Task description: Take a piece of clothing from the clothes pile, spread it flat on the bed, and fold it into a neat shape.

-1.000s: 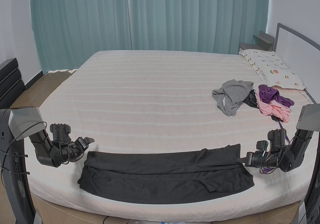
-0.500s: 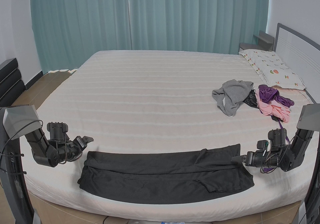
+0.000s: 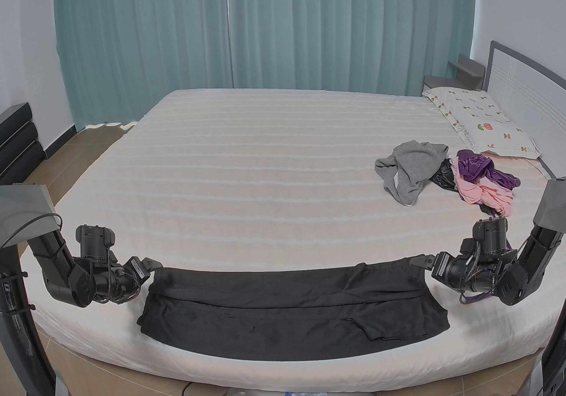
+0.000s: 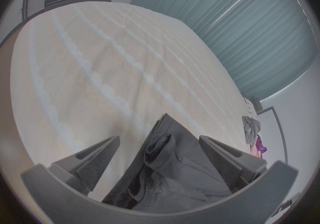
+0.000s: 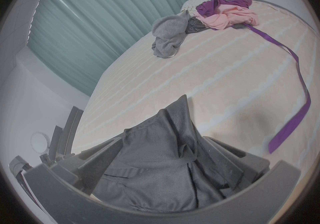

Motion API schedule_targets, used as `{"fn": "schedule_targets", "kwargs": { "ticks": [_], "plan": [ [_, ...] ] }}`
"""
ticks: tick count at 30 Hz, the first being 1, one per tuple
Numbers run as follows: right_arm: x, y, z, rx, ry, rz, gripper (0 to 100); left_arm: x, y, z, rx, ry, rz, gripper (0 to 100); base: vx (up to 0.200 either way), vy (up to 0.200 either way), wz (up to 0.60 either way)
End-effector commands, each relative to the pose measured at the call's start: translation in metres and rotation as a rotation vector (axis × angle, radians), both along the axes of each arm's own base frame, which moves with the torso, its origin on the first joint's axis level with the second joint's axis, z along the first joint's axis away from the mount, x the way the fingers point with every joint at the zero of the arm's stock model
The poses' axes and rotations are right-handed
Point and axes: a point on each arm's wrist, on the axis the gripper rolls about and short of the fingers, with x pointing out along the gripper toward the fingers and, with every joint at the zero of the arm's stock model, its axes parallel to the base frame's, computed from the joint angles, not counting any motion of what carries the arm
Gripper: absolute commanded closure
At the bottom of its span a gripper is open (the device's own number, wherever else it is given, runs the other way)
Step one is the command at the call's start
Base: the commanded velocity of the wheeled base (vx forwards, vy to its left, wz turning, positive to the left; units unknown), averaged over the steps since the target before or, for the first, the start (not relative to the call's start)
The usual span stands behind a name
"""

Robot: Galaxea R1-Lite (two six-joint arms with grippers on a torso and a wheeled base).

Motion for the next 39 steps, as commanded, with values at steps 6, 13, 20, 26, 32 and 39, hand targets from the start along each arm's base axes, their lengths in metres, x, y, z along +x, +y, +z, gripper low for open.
{"fn": "schedule_targets", "kwargs": {
  "ticks": [6, 13, 20, 26, 32, 39],
  "plan": [
    [-0.001, 0.007, -0.014, 0.023, 0.064, -0.034, 0, 0.003, -0.023, -0.009, 0.04, 0.025, -0.007, 0, 0.0, 0.0, 0.0],
    [-0.003, 0.012, -0.018, 0.002, 0.078, -0.035, 0, 0.009, -0.031, -0.007, 0.046, 0.005, 0.008, 100, 0.0, 0.0, 0.0],
    [-0.002, 0.017, -0.02, -0.041, 0.091, -0.106, 0, 0.007, -0.029, 0.01, 0.096, -0.04, 0.062, 100, 0.0, 0.0, 0.0],
    [0.002, 0.018, -0.017, -0.016, 0.12, -0.134, 0, 0.003, -0.033, 0.024, 0.093, -0.081, 0.051, 100, 0.0, 0.0, 0.0],
    [0.01, 0.028, -0.019, 0.02, 0.18, -0.16, 0, 0.002, -0.038, 0.027, 0.069, -0.089, 0.058, 100, 0.0, 0.0, 0.0],
    [0.016, 0.031, -0.025, 0.006, 0.199, -0.183, 0, 0.003, -0.038, 0.028, 0.066, -0.094, 0.06, 100, 0.0, 0.0, 0.0]
  ]
}}
